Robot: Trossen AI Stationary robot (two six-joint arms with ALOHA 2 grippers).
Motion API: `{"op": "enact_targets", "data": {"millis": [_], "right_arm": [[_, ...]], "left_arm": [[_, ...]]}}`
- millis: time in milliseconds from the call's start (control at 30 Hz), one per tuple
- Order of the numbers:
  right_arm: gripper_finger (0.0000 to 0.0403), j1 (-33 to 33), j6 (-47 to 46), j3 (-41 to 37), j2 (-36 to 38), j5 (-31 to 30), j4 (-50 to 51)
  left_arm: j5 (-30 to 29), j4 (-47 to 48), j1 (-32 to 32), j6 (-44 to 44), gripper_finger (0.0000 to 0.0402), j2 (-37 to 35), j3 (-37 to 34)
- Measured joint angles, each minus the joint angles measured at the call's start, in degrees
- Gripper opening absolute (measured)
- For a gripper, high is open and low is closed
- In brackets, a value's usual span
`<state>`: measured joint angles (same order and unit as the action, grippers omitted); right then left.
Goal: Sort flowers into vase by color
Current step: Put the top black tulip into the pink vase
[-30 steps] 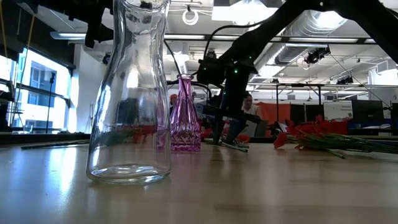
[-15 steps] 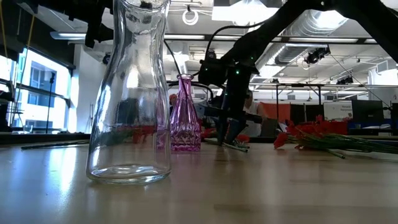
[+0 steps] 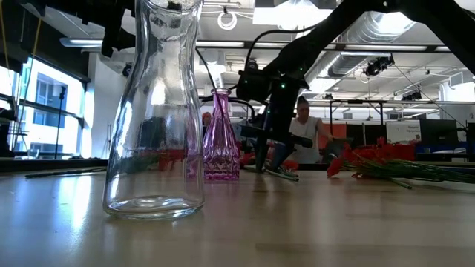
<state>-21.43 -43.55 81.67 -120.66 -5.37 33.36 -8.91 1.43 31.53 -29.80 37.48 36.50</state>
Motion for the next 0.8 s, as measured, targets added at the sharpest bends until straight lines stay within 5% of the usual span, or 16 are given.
{"op": "enact_targets", "data": {"millis": [800], "right_arm": [[0.0125,0.4,2.8,0.0,-0.1,-3.2,-1.6]], "left_arm": [[0.0,0.0,0.0,-0.1,0.0271,0.0,0.0]]}}
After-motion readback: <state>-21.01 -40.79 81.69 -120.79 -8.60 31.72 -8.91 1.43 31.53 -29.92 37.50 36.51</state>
